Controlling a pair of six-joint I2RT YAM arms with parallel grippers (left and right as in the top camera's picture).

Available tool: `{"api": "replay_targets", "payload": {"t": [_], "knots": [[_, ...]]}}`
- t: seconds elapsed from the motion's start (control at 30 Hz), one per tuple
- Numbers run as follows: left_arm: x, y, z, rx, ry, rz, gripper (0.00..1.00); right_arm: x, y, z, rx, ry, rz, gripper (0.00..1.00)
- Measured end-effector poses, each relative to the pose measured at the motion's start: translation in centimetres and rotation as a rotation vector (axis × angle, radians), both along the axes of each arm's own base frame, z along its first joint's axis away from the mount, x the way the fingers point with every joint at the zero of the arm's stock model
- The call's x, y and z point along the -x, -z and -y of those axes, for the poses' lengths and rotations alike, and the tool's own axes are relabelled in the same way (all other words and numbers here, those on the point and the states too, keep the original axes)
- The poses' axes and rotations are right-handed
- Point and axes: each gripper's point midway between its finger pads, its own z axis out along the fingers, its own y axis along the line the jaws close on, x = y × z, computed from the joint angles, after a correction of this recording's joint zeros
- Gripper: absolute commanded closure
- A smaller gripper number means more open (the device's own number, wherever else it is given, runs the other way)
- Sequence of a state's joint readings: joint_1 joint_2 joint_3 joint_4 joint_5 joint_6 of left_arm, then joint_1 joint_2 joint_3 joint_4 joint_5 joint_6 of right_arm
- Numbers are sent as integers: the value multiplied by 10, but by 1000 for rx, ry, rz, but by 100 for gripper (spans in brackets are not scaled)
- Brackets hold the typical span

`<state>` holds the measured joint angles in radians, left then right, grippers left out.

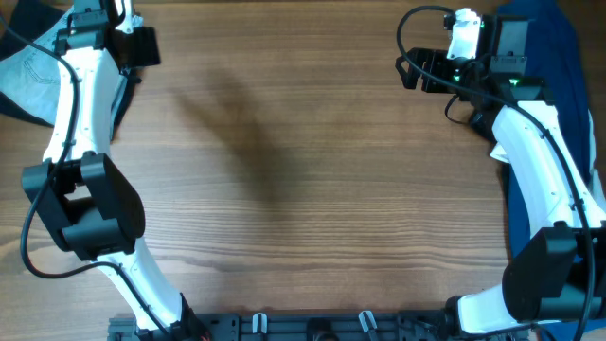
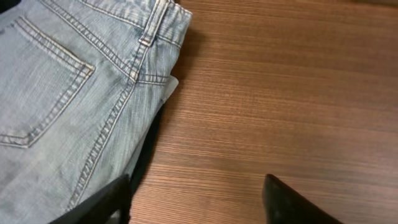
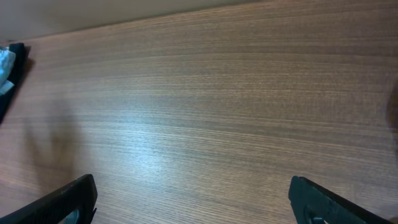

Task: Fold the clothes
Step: 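Lower the jeans onto the black garment and open the left gripper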

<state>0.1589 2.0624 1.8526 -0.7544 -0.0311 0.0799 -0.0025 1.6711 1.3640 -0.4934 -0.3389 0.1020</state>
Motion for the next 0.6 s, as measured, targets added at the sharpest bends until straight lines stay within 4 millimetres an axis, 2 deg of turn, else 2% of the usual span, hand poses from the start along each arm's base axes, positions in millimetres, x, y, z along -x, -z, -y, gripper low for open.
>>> {"api": "replay_targets", "payload": {"t": [0.07, 0.13, 0.33, 0.5, 0.6], "knots": [[0, 0, 1, 10, -7, 0, 6, -1, -1, 1, 6, 1, 9, 0], [2, 1, 1, 24, -26, -5, 0, -2, -1, 1, 8, 4, 11, 1], [26, 17, 9, 58, -48, -119, 0, 1, -7, 1, 6, 2, 18, 0], [28, 18, 15, 61, -39, -133, 0, 7, -21, 1, 6, 3, 39, 0], [30, 19, 16, 62, -39, -144, 0, 11, -19, 1, 6, 2, 24, 0]]}}
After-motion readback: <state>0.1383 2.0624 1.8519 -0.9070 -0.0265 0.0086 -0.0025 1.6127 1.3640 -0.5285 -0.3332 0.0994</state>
